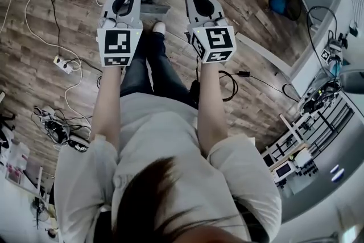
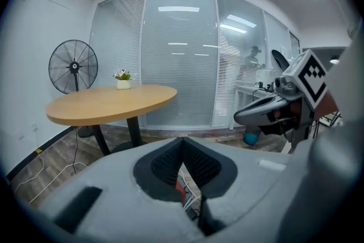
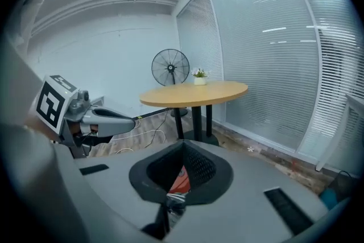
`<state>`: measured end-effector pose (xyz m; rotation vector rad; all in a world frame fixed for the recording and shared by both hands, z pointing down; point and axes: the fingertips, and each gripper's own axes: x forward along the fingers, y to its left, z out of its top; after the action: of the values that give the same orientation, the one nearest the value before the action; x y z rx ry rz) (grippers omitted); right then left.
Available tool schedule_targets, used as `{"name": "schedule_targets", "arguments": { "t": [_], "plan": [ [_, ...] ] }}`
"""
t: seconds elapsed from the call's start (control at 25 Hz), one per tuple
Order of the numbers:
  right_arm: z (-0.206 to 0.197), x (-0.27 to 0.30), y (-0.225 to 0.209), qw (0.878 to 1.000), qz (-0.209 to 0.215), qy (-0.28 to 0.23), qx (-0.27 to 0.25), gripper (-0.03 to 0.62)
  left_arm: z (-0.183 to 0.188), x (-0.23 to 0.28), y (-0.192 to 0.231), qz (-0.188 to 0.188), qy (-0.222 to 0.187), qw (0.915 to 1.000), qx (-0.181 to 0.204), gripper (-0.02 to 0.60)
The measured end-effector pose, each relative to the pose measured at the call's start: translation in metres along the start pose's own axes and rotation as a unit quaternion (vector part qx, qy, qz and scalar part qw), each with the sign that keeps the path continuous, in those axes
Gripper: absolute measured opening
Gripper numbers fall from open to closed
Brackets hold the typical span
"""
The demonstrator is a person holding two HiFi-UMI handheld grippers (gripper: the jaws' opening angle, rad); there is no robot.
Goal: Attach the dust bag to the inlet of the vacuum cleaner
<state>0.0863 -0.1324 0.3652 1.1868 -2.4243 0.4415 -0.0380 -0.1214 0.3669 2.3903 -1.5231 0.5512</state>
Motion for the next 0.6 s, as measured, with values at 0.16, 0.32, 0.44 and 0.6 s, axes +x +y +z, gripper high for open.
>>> {"name": "schedule_targets", "arguments": {
  "t": [0.16, 0.32, 0.44, 0.6],
  "plan": [
    [0.025, -0.025, -0.003, 1.000, -0.009, -0.022, 0.002, 0.002, 0.030, -0.014, 0.002, 0.005, -0.016, 0.9990, 0.041, 0.017],
    [0.041, -0.049, 0.010, 0.999, -0.006, -0.031, -0.016, 0.002, 0.059, -0.034, 0.001, 0.007, -0.044, 0.9986, 0.028, 0.017],
    [0.048, -0.063, 0.024, 0.999, 0.001, -0.037, -0.014, 0.002, 0.074, -0.052, 0.001, 0.011, -0.059, 0.9980, 0.020, 0.017],
    [0.063, -0.075, 0.037, 0.999, 0.015, -0.045, -0.017, 0.002, 0.094, -0.068, -0.007, 0.004, -0.077, 0.9969, 0.013, 0.017]
  ]
}}
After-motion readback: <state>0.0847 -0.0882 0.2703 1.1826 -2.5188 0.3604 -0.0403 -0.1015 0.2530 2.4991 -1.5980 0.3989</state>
